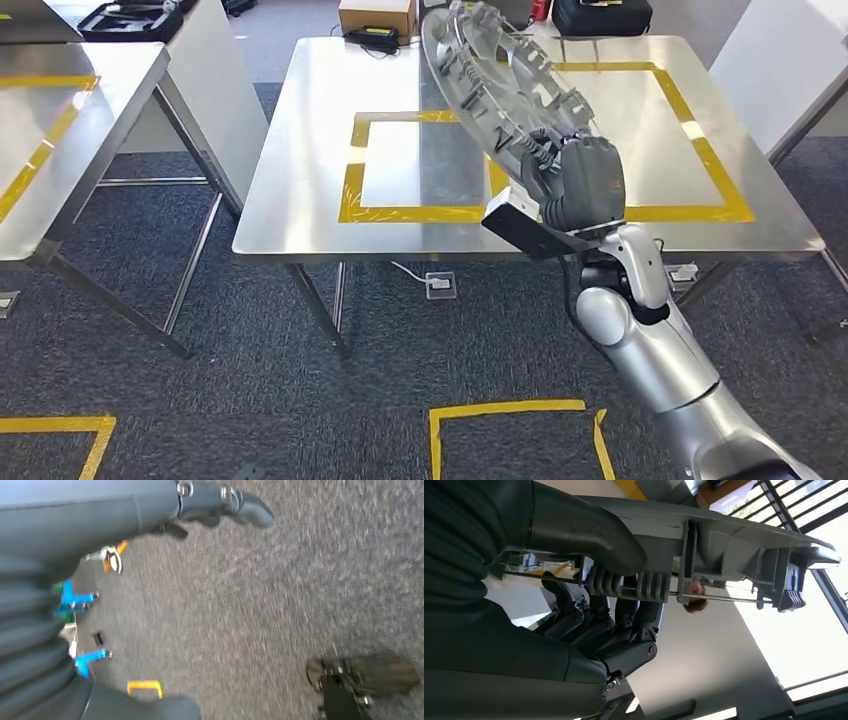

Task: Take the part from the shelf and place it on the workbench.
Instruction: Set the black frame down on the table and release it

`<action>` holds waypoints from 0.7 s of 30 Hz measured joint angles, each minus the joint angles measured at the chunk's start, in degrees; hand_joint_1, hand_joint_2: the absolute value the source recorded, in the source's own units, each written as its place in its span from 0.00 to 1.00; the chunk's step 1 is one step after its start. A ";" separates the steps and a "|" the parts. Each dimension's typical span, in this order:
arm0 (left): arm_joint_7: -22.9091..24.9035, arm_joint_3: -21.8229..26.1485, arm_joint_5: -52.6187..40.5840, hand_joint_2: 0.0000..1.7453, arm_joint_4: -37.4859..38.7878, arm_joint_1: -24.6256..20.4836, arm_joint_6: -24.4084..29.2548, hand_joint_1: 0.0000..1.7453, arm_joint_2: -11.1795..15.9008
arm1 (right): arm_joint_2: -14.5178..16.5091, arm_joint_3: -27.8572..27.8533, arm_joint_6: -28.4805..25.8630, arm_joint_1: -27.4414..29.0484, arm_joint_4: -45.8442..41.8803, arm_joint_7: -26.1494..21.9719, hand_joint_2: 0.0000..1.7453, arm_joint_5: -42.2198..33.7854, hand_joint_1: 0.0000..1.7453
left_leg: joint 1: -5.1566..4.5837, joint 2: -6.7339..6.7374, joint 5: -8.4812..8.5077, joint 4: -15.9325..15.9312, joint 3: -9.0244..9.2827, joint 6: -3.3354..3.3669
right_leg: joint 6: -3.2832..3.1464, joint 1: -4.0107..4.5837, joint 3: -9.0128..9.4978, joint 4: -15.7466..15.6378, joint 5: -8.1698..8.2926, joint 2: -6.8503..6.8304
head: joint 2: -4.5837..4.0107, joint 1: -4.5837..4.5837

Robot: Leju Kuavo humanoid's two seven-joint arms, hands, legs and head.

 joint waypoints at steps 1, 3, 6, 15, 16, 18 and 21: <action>-0.01 0.00 -0.04 1.00 0.00 0.02 -0.03 0.00 -0.04 | 0.03 0.01 0.02 -0.02 0.01 0.03 1.00 0.13 1.00 | 0.00 -0.04 -0.09 0.09 0.06 0.10 | 0.04 -0.01 -1.84 3.53 -1.29 -0.01 | 0.00 0.06; 0.00 0.00 -0.14 1.00 0.00 0.09 -0.17 0.00 -0.10 | 0.03 0.01 0.05 0.02 0.01 0.21 1.00 0.21 1.00 | 0.01 -0.13 -0.55 0.70 0.07 0.13 | 0.34 0.00 -4.41 7.68 -1.45 -0.04 | 0.00 0.09; -0.01 0.01 -0.34 1.00 -0.03 0.07 -0.51 0.00 -0.21 | 0.01 -0.01 0.17 -0.10 -0.06 0.45 1.00 0.20 1.00 | 0.17 -0.31 -1.68 2.33 0.04 -0.34 | 0.79 -0.13 -2.07 0.70 4.44 -0.38 | 0.00 0.09; 0.05 0.00 -0.52 1.00 -0.17 -0.34 -0.66 0.00 -0.31 | 0.01 -0.13 0.31 -1.09 -0.56 0.42 1.00 0.21 1.00 | 0.35 -0.26 -5.81 9.85 -3.58 -3.18 | -1.76 -0.42 0.82 -5.79 6.11 -0.48 | 0.00 -0.22; 0.06 0.00 -0.54 1.00 -0.17 -0.37 -0.66 0.00 -0.31 | 0.01 -0.13 0.32 -1.15 -0.56 0.42 1.00 0.21 1.00 | 0.60 -0.26 -7.44 13.68 -5.47 -3.50 | -1.84 -0.49 0.84 -5.79 6.09 -0.47 | 0.00 -0.25; 0.09 0.00 -0.55 1.00 -0.17 -0.35 -0.66 0.00 -0.30 | 0.01 -0.13 0.33 -1.16 -0.56 0.42 1.00 0.22 1.00 | 1.09 -0.24 -8.84 19.20 -8.45 -4.00 | -1.82 -0.67 0.90 -5.77 6.00 -0.43 | 0.00 -0.25; 0.13 0.00 -0.55 1.00 -0.19 -0.37 -0.66 0.00 -0.30 | 0.01 -0.13 0.36 -1.17 -0.56 0.42 1.00 0.22 1.00 | 1.81 -0.22 -3.80 12.61 -5.74 -4.60 | -1.18 -1.24 1.38 -5.72 5.63 -0.32 | 0.00 -0.25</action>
